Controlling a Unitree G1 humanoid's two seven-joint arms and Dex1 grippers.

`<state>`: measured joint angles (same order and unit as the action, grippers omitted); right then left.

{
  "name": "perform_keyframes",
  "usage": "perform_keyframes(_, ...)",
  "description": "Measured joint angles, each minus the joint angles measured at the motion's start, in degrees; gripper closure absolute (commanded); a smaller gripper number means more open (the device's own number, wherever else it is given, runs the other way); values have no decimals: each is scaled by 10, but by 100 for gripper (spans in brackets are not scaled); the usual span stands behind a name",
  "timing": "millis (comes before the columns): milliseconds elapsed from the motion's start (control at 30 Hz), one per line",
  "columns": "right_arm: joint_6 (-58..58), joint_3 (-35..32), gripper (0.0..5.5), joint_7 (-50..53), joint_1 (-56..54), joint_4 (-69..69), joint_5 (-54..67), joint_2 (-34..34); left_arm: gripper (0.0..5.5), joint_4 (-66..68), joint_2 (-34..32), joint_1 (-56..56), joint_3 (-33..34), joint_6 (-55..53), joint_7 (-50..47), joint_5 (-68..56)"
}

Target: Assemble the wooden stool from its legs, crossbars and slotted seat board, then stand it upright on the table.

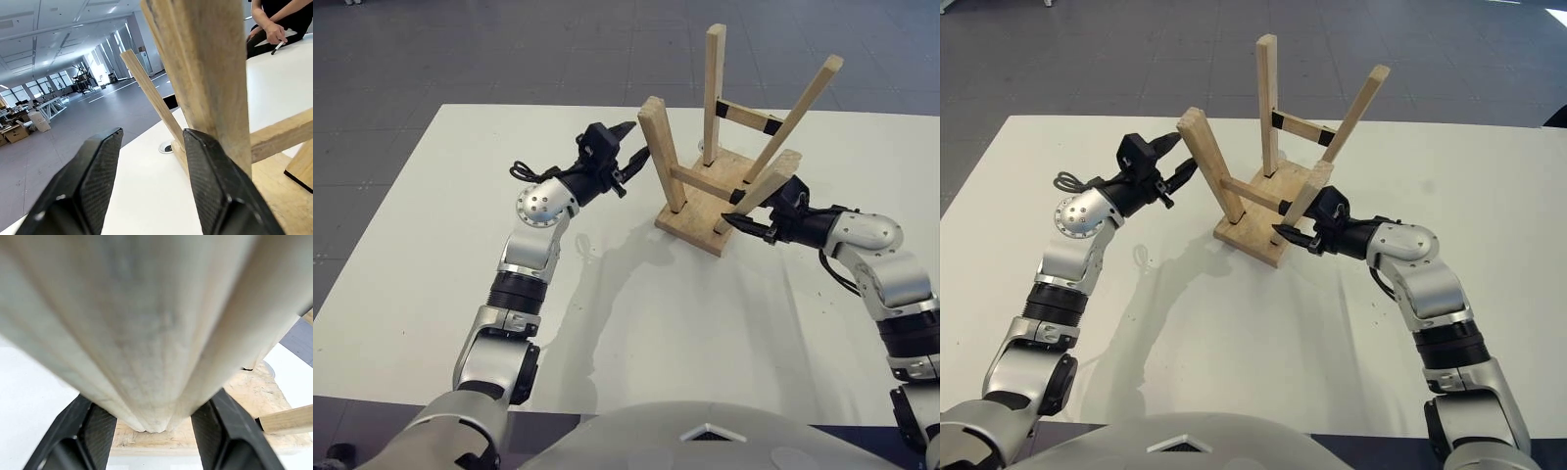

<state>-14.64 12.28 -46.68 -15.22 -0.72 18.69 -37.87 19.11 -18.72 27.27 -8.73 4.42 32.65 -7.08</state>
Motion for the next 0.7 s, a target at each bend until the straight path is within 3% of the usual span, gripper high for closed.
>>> perform_keyframes(200, -3, 8, 347, -1, 0, -7, -5, -6, 317, 45, -36, 0, 71, -96, -139, 52)
perform_keyframes(700, 19, 26, 347, 53, 18, -31, -30, -5, 317, -38, -7, -27, 90, -153, -157, 49)
